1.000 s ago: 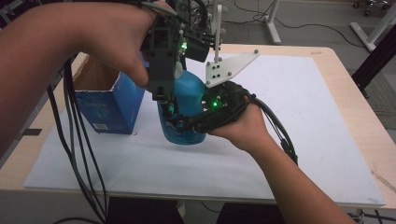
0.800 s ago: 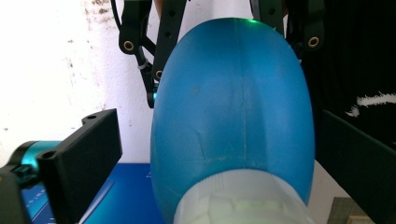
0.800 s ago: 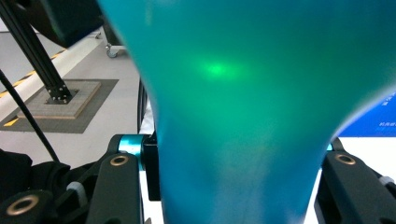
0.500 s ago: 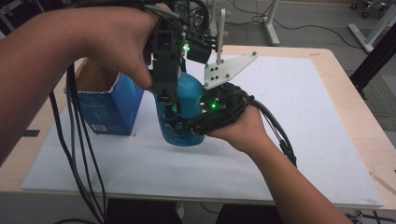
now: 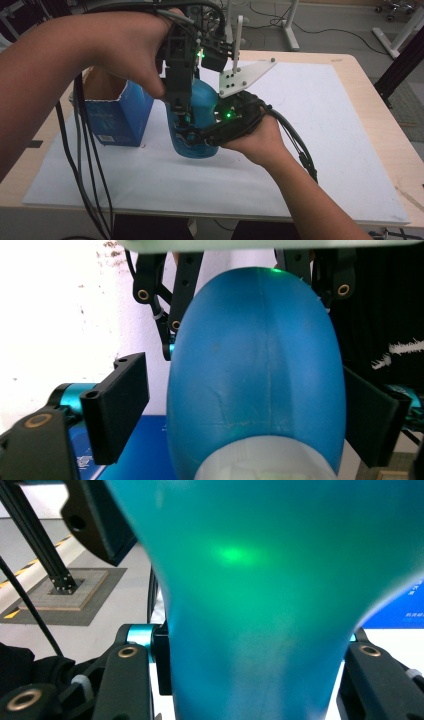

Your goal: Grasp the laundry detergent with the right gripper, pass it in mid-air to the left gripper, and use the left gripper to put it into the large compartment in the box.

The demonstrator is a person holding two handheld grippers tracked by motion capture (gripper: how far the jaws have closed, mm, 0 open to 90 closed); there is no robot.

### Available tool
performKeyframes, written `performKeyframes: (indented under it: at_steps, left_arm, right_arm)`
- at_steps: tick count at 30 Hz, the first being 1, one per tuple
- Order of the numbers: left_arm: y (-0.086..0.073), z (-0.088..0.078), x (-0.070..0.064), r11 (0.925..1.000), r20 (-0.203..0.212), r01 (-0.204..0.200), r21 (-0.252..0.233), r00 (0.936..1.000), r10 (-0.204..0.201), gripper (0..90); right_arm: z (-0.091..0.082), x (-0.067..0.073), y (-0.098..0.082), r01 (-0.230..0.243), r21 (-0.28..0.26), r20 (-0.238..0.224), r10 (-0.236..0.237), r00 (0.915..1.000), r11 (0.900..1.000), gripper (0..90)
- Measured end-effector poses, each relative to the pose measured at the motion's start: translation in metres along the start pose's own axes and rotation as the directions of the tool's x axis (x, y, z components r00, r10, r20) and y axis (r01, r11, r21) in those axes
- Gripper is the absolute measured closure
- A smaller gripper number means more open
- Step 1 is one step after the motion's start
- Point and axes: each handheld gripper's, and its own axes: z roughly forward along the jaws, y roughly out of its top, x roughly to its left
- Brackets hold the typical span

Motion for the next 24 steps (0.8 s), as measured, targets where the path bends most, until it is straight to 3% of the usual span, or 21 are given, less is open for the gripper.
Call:
performKeyframes:
  at_steps: [9, 24]
  left_arm:
    - [0.0009, -0.0001, 0.0001, 0.9999, -0.008, 0.009, 0.005, 0.9999, -0.009, 18.3]
    - [0.0041, -0.0001, -0.0001, 0.9999, 0.013, 0.006, 0.013, 0.9999, -0.006, 26.2]
  right_arm:
    - [-0.0010, 0.0007, -0.0006, -0.004, -0.009, 0.002, 0.004, 1.0000, 1.000, 46.8]
    - [-0.0027, -0.0004, -0.0014, 0.006, -0.024, 0.011, -0.006, 0.9999, 1.000, 46.9]
